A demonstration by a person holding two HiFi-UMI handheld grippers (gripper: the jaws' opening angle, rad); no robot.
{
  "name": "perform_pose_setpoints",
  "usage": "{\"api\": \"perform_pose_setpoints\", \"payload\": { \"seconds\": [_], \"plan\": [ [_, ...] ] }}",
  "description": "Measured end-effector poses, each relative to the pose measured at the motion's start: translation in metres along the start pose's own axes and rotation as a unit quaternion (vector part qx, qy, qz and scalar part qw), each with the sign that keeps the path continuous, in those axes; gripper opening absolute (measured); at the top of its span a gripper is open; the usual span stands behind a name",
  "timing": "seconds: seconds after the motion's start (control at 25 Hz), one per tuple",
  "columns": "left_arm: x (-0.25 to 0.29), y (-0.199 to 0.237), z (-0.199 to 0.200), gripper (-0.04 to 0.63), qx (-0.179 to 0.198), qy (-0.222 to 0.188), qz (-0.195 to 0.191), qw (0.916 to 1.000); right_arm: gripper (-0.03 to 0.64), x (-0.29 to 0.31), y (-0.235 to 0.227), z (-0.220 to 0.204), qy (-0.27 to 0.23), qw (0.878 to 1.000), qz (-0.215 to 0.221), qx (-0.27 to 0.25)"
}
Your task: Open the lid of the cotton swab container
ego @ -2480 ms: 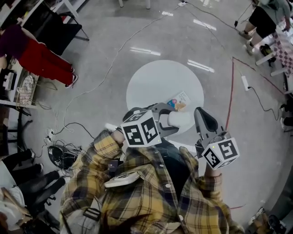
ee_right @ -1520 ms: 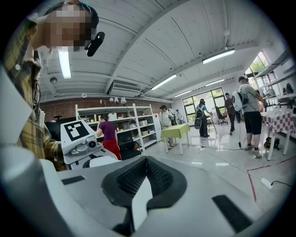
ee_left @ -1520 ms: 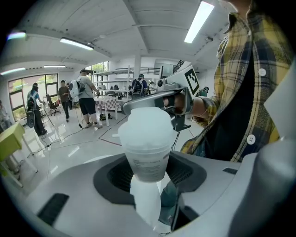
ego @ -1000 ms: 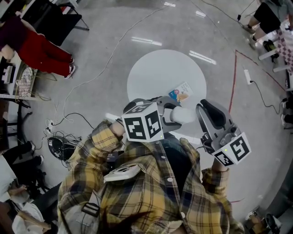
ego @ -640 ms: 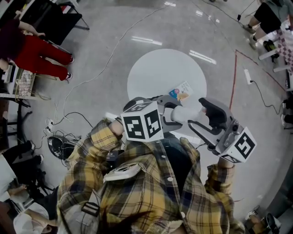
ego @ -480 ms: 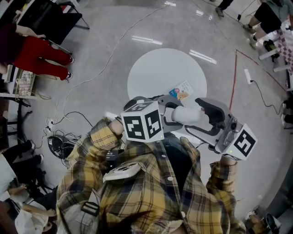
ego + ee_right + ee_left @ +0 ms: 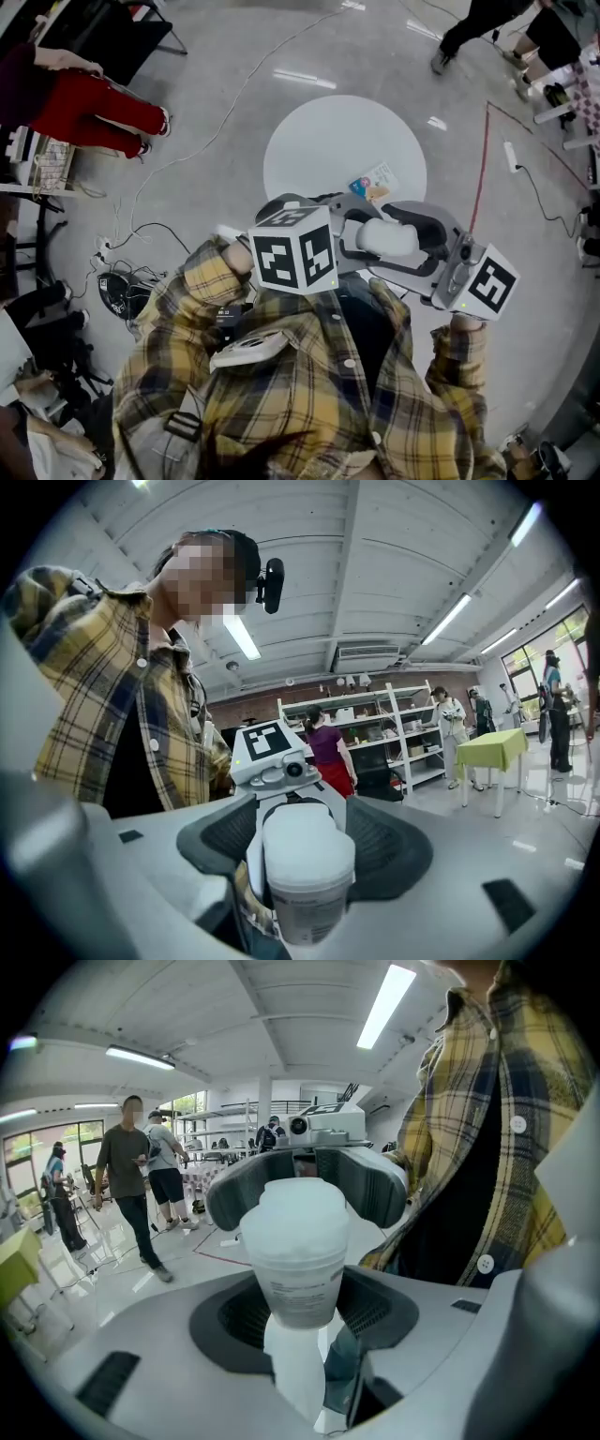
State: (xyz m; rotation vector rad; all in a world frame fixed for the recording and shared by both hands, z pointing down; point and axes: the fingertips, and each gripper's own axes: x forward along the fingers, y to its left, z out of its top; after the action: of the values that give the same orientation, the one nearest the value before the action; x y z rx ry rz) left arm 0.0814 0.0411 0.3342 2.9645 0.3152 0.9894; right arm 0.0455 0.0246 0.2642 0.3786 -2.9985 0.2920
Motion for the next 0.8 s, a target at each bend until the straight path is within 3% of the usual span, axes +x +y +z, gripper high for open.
{"api": "perform_pose_setpoints", "payload": {
  "seconds": [0.8],
  "plan": [
    [0.005,-0.006,-0.007,0.219,-0.001,0.010,-0.014,0.9999,0.232,0.010,0.001,-0.012,0.014,1.000,-0.007,-0.008]
  ]
}}
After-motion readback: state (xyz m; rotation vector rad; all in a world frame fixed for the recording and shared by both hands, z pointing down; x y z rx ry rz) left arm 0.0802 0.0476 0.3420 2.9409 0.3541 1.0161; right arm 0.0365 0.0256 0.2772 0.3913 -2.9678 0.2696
